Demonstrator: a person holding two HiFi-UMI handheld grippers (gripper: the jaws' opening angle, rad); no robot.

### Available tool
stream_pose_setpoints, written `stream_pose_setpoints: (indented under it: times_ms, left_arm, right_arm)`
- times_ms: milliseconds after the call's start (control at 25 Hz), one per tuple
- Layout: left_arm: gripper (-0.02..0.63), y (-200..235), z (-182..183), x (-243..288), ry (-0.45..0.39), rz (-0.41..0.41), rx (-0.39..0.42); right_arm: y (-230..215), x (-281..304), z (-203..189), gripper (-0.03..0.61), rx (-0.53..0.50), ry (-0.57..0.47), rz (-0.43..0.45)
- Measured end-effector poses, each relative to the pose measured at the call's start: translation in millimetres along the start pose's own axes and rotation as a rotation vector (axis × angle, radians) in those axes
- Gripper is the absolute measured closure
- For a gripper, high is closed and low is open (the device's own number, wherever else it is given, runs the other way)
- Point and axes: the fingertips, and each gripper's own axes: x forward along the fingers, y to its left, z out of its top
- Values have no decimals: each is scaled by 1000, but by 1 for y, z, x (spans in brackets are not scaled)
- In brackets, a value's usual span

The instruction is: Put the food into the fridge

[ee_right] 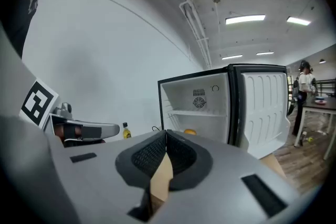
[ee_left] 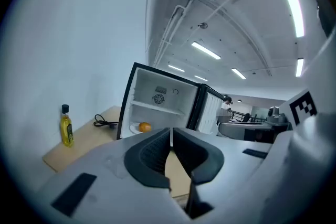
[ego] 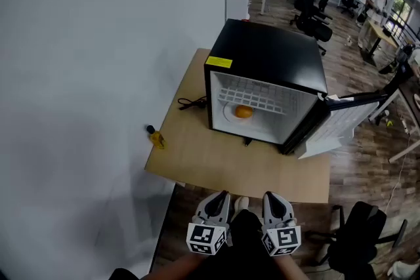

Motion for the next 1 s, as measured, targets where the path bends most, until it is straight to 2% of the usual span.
stream_pose_setpoints:
  times_ms: [320, 480, 640, 1000]
  left_arm:
    - [588, -21, -1, -40, 11, -42, 29]
    - [588, -27, 9, -49, -30, -46, 30]
    - [588, -33, 10, -54, -37, -42, 56]
    - [588, -47, 11, -52, -44, -45, 85]
  right_arm:
    - [4, -58, 7, 518, -34, -24, -99]
    - [7, -72, 6, 518, -48, -26, -108]
    - [4, -84, 14, 518, -118, -38, -142]
    - [-8, -99, 16, 518, -115, -55, -152]
